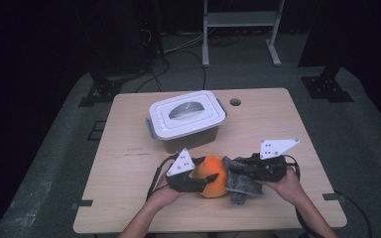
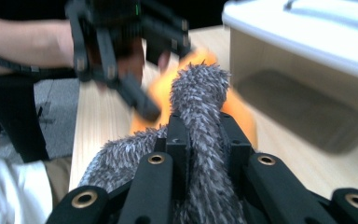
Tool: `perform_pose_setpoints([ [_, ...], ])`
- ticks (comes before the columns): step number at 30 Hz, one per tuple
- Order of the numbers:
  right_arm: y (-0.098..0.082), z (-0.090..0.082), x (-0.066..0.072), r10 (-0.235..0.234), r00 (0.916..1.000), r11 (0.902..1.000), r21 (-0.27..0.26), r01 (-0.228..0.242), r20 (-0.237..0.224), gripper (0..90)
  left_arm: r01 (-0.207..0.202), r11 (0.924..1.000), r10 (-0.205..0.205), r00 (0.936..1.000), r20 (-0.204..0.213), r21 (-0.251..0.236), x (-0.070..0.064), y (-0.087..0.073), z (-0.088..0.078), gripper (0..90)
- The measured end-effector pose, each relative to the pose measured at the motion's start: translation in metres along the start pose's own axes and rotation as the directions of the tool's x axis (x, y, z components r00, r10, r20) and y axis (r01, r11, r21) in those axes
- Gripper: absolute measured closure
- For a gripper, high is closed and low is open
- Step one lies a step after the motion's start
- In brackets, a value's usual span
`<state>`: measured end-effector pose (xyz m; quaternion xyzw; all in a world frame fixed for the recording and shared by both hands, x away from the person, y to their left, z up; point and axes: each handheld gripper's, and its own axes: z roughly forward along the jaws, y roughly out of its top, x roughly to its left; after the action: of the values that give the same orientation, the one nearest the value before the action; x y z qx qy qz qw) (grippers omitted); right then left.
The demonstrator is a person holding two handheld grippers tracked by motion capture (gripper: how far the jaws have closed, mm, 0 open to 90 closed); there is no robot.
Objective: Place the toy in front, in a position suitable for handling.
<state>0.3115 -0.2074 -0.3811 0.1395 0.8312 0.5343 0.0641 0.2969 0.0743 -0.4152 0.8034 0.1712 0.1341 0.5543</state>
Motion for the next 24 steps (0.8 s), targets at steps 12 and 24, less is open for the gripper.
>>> perform_pose_setpoints([
  [12,-0.009,0.010,-0.005,0.017,0.9992,0.9996,0.023,-0.016,-0.037,77.0,-0.063,0.9978,0.064,0.9927,0.102,-0.020,0.004,-0.009,-0.003,14.1],
  [24,-0.018,-0.011,-0.014,0.055,0.9985,0.9983,0.018,-0.055,0.007,77.0,-0.084,0.9956,0.081,0.9948,0.061,0.043,-0.002,-0.010,0.008,36.1],
])
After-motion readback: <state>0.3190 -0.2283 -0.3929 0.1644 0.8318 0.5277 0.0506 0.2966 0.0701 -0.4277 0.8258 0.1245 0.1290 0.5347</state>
